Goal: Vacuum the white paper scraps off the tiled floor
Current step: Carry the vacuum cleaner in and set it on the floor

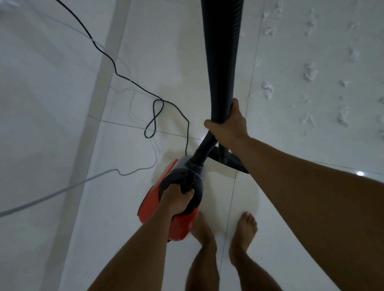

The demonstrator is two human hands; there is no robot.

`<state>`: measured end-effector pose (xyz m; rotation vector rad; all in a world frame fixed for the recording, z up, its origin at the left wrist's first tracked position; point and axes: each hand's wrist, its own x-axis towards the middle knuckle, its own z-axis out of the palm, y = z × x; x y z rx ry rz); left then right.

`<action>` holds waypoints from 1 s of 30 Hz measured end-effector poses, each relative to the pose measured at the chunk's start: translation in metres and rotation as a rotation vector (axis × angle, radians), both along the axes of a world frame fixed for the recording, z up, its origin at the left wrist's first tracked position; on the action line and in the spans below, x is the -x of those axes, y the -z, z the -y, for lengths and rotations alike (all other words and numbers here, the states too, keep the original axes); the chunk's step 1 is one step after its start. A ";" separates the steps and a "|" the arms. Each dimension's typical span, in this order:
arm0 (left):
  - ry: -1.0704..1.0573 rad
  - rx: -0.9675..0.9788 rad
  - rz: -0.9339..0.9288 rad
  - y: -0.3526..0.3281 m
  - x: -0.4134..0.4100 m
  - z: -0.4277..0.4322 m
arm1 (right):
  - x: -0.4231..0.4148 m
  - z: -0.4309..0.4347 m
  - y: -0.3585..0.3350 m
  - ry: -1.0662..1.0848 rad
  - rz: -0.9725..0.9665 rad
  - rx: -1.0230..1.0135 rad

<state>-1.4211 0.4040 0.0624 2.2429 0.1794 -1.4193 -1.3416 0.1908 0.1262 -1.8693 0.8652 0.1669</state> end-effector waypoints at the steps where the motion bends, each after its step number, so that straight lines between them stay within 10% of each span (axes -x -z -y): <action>1: 0.007 -0.013 0.002 -0.002 0.001 -0.004 | 0.001 -0.004 -0.002 0.003 -0.004 -0.007; 30: 0.159 0.065 0.010 0.133 0.060 0.146 | 0.083 0.125 0.109 0.161 -0.010 0.179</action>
